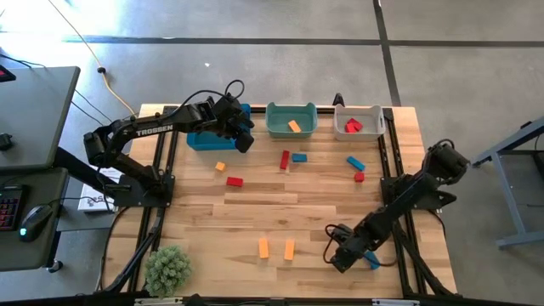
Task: Sort & place blocks by color
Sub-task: Put the yellow block into the green bin
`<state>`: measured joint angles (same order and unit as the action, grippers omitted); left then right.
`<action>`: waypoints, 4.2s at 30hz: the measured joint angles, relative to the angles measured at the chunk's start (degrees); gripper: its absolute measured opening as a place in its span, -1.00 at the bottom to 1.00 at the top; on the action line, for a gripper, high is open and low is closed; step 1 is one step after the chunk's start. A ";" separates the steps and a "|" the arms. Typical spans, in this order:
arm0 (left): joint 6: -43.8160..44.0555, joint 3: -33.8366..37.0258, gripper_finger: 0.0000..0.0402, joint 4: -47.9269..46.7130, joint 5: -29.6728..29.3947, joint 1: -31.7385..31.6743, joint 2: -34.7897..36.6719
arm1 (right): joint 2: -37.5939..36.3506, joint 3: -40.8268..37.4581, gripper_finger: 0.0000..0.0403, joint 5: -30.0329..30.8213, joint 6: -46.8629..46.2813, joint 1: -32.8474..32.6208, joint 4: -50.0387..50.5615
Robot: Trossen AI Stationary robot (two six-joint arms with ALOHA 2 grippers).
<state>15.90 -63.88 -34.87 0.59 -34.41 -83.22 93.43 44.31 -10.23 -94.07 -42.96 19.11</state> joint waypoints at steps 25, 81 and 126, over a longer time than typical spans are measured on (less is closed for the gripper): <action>-0.54 0.02 -0.03 0.00 -1.28 -2.30 0.00 | -10.03 -0.35 -0.50 11.44 -0.52 3.95 6.87; -5.29 0.02 -0.03 13.22 0.56 -11.32 0.00 | -16.41 0.95 -0.50 20.52 73.79 76.67 -51.61; 19.91 0.04 -0.03 -16.74 -5.10 -0.52 0.00 | 15.86 35.58 -0.36 -4.32 91.59 85.79 8.80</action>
<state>35.81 -63.83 -51.62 -4.51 -34.94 -83.22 109.30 79.90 -14.56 -2.48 42.83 27.90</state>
